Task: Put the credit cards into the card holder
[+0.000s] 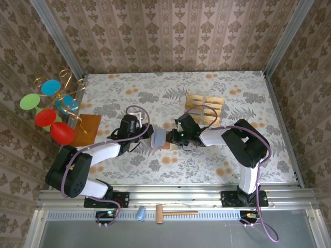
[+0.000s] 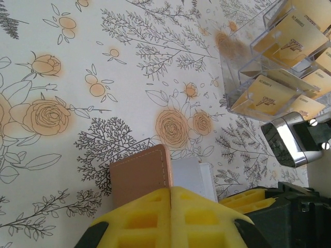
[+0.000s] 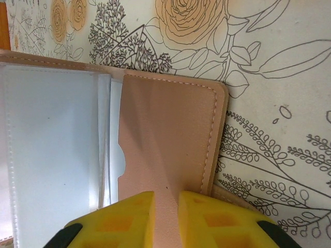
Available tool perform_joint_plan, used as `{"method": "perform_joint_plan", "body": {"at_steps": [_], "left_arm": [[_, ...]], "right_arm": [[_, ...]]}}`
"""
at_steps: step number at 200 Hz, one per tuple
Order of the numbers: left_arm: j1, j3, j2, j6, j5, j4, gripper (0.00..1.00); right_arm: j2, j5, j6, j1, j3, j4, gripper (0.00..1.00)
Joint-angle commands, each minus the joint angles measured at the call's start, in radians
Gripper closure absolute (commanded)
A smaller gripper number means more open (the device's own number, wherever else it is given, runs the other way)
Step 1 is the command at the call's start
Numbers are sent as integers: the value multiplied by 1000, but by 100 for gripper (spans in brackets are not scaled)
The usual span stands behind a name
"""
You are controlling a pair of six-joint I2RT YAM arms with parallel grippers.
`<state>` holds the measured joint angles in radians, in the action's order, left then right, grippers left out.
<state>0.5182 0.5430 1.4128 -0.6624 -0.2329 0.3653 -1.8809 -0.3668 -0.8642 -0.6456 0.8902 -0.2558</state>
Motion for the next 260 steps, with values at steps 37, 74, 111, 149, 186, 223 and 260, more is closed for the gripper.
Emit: {"method": "perform_joint_plan", "body": {"at_steps": [37, 74, 111, 149, 186, 223, 260], "left_arm": [[-7, -69, -6, -88, -72, 170, 100], [-7, -92, 18, -131, -97, 266, 100], [-7, -109, 29, -123, -70, 254, 100], [-7, -118, 5, -105, -31, 220, 100], [-9, -118, -27, -87, 7, 173, 100], [-9, -120, -41, -83, 17, 159, 100], [-9, -121, -36, -92, 15, 173, 100]], "right_arm": [[-83, 60, 1, 7, -36, 86, 76], [-87, 60, 1, 8, -34, 85, 76], [-67, 57, 13, 18, -31, 107, 74], [-23, 54, 50, 33, 0, 168, 68], [57, 76, 111, 47, 50, 276, 59], [172, 139, 167, 77, 76, 398, 51], [277, 194, 189, 98, 72, 470, 50]]}}
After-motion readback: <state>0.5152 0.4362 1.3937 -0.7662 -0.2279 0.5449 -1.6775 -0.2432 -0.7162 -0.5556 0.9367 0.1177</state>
